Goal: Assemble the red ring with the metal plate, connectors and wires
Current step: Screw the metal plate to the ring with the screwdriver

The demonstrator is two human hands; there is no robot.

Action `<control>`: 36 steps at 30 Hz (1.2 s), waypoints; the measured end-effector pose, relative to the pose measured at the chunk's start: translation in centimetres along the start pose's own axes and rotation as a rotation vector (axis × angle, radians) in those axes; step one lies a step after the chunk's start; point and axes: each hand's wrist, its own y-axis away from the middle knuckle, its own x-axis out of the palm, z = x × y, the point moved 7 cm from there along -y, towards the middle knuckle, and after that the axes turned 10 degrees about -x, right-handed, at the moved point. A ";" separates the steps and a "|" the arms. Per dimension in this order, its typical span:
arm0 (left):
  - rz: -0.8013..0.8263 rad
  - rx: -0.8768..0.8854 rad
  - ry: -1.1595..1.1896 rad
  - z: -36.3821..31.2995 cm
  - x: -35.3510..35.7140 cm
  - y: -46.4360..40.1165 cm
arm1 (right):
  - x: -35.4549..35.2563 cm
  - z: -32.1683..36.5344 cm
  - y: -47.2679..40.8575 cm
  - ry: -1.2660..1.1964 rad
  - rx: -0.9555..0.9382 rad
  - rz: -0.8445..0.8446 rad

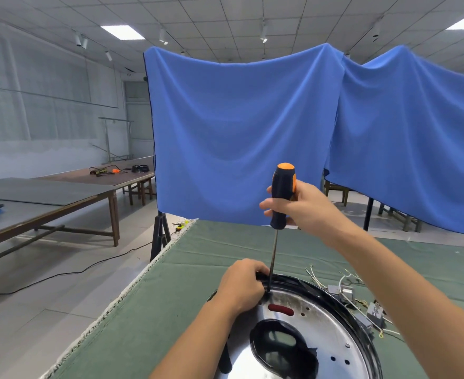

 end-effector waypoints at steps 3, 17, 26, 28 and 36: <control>-0.003 -0.003 -0.015 0.0 0.0 0.1 | -0.6 0.1 0.1 0.233 -0.059 -0.179; 0.000 0.010 -0.067 0.1 0.1 -0.1 | 0.2 -0.7 -0.3 0.199 -0.010 -0.069; -0.006 0.017 -0.075 -0.2 0.0 0.2 | 0.0 -1.0 -0.1 0.183 0.031 -0.094; -0.003 0.012 -0.085 -0.1 0.1 0.1 | 0.5 -0.8 0.0 0.050 0.040 0.040; 0.002 0.011 -0.097 -0.2 0.1 0.2 | -1.4 -0.2 0.6 0.440 0.027 -0.293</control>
